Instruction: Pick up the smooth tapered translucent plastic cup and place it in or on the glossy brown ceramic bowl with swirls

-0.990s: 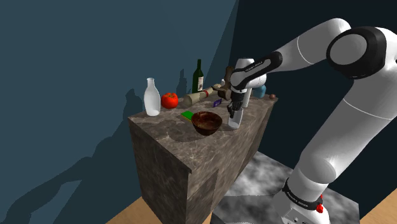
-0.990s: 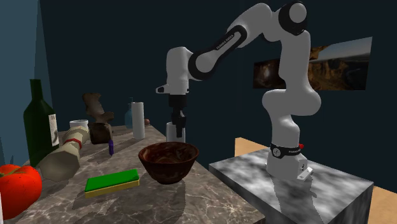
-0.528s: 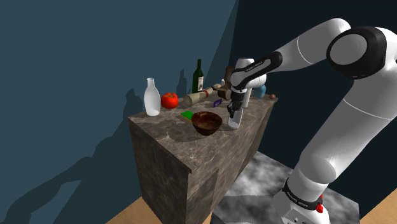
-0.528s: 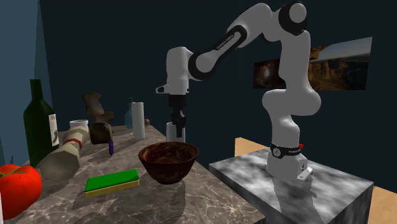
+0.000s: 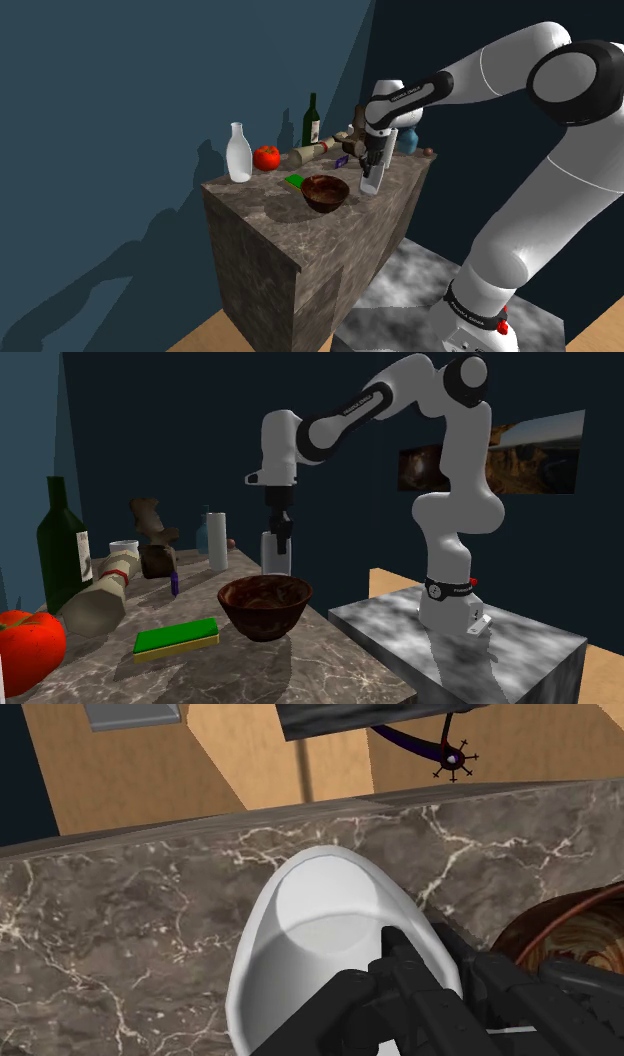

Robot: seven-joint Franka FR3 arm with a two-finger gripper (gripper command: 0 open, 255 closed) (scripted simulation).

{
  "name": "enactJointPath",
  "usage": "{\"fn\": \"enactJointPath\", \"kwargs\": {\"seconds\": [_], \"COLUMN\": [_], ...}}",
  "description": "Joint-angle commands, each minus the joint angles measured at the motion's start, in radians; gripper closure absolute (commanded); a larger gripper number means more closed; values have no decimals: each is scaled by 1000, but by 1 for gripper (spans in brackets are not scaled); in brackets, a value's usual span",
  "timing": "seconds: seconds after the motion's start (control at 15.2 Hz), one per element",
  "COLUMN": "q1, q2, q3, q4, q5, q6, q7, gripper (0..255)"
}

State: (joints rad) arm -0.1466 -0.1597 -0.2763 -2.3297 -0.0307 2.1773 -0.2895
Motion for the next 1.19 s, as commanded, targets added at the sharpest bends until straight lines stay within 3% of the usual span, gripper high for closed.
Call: {"fn": "enactJointPath", "kwargs": {"seconds": [0.0, 1.12], "q1": [1, 2], "q2": [-11, -82], "q3": [3, 16], "q4": [18, 182], "q5": [-2, -15], "q6": [-29, -262], "q7": [4, 20], "gripper": [255, 255]}}
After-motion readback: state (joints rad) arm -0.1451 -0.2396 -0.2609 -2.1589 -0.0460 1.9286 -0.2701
